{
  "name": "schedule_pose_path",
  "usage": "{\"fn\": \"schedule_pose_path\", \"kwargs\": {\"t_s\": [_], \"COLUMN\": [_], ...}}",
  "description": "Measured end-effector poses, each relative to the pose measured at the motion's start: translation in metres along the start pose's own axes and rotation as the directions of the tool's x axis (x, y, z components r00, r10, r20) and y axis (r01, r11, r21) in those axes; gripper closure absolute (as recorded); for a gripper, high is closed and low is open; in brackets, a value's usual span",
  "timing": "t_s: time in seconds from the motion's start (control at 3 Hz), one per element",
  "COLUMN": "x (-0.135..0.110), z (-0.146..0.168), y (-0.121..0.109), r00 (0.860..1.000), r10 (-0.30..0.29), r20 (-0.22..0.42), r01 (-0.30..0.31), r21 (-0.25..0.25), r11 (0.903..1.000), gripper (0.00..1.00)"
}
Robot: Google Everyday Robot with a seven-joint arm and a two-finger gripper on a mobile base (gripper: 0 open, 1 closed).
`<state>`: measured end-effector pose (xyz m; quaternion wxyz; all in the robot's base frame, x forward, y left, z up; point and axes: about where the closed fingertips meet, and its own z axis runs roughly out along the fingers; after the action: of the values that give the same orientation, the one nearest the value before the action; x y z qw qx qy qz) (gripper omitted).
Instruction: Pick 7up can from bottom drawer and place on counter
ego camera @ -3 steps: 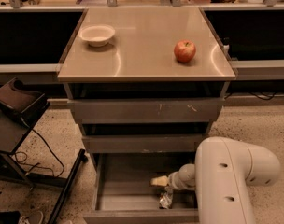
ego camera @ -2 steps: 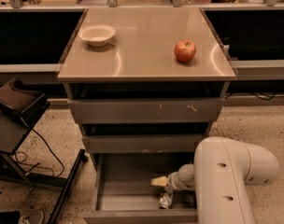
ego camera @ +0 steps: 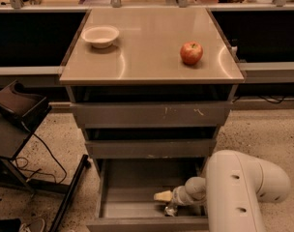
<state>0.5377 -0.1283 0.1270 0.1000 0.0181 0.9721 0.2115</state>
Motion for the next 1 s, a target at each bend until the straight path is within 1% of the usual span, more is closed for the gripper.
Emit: {"fn": "schedule_pose_path", "kwargs": {"t_s": [0.33, 1.0], "x": [0.0, 0.0002], "z": [0.0, -0.0002], "y": [0.0, 0.0001], "r00": [1.0, 1.0], "r10": [0.0, 0.0], "r20": [0.0, 0.001], "r01": [0.0, 0.0], "r21": [0.0, 0.0], "r11": [1.0, 1.0], "gripper": [0.19, 0.66]}}
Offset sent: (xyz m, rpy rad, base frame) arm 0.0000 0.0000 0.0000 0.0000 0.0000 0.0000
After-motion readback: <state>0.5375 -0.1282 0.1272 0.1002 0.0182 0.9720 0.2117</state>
